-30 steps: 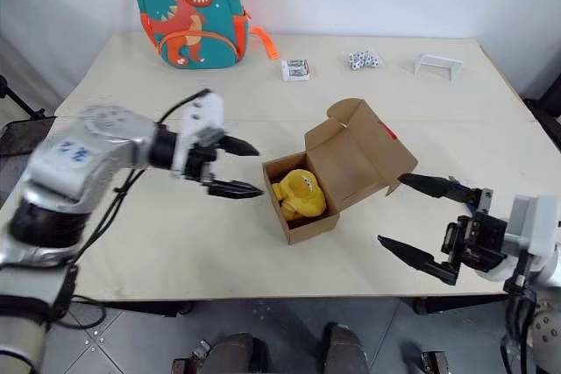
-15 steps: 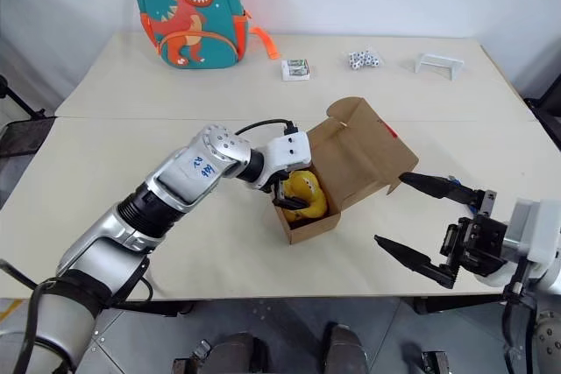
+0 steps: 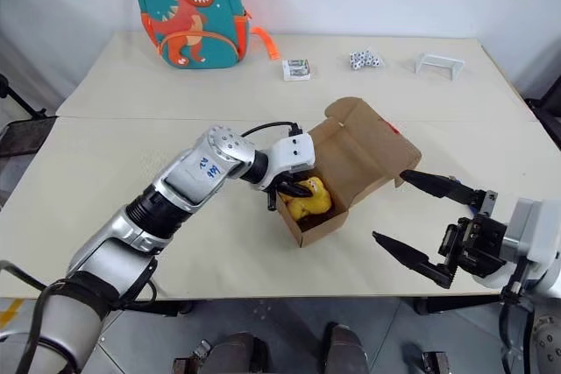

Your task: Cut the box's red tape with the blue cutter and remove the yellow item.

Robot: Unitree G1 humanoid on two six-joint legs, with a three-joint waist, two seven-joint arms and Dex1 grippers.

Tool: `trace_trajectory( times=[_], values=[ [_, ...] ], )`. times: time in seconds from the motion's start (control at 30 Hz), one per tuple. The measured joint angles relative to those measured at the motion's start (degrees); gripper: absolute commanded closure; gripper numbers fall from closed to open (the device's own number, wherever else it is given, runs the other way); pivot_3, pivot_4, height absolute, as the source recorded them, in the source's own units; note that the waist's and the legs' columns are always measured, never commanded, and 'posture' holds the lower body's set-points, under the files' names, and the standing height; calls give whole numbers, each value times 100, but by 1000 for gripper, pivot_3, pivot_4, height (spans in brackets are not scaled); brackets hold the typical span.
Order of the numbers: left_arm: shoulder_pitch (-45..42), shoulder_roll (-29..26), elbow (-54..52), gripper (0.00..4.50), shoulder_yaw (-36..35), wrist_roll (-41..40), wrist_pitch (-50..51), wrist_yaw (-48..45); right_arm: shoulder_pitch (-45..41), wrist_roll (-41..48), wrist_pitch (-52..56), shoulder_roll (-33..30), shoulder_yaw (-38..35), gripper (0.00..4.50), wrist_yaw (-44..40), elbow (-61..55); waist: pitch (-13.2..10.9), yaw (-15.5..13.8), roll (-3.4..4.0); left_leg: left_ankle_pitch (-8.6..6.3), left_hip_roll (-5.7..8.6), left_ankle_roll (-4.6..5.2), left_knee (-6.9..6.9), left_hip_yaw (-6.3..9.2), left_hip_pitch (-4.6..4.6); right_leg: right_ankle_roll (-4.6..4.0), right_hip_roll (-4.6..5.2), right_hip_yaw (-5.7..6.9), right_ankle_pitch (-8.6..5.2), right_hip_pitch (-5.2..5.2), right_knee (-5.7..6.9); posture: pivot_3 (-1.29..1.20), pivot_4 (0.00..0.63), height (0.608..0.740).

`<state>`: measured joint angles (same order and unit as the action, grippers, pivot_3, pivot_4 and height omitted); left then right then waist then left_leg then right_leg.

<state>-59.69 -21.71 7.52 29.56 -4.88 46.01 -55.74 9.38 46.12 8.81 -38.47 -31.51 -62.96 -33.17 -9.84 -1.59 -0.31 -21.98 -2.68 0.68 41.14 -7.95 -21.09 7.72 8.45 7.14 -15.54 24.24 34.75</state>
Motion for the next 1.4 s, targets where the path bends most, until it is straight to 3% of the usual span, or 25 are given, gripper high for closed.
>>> trace_trajectory(
  times=[0.23,0.37,0.53,0.67,0.8,1.0,1.3,1.33,1.4],
  values=[
    [25,271,15,4492,-1646,-1207,14,-273,-158,51,15,0,160,0,14,211,0,6,0,0,-1,0,3,1,1,0,0,1,0,0,6,0,150,740],
    [423,-204,8,4492,-2747,-1919,-155,-580,-301,49,12,-1,258,0,14,331,2,90,4,0,-2,0,-3,-1,13,0,0,-9,0,7,22,0,150,740],
    [1975,-1283,0,4492,-4033,-1956,-1432,-523,-614,29,-23,0,539,0,-66,438,1,166,2,0,-3,0,0,-3,17,0,1,-17,0,8,28,0,150,740],
    [3474,-2003,-71,4492,-4663,-1639,-2474,-475,-922,-57,-151,3,872,0,-213,523,1,176,1,0,-3,-1,-6,-9,18,-1,1,-19,0,11,23,0,150,740],
    [4578,-2127,-130,4492,-5052,-1470,-2930,-219,-1052,-165,-230,36,1135,0,-331,690,0,69,-3,-1,-4,-1,-3,-1,6,-2,2,-15,-1,15,24,0,150,740],
    [5983,-2215,-856,2883,-5712,-1604,-3136,-54,-949,-320,-333,35,1428,0,-795,1079,2,45,-5,-7,-8,-1,-8,-14,16,-4,3,-16,-2,19,28,0,150,740],
    [6321,-2720,-901,272,-6124,-2069,-3063,-534,-1265,-401,-484,-40,1515,0,-1178,1845,2,101,-3,-9,-12,-1,-13,-37,34,-17,3,-29,-5,20,32,0,150,740],
    [6305,-2745,-873,49,-6175,-2068,-3142,-552,-1268,-401,-489,-61,1513,0,-1205,1887,1,102,-3,-9,-12,-1,-16,-38,36,-18,3,-29,-6,20,32,0,150,740],
    [6242,-2816,-781,18,-6403,-2128,-3336,-634,-1272,-406,-507,-148,1511,0,-1362,2047,1,118,-3,-11,-14,-4,-18,-40,36,-20,3,-26,-7,23,35,0,150,740]
  ],
)
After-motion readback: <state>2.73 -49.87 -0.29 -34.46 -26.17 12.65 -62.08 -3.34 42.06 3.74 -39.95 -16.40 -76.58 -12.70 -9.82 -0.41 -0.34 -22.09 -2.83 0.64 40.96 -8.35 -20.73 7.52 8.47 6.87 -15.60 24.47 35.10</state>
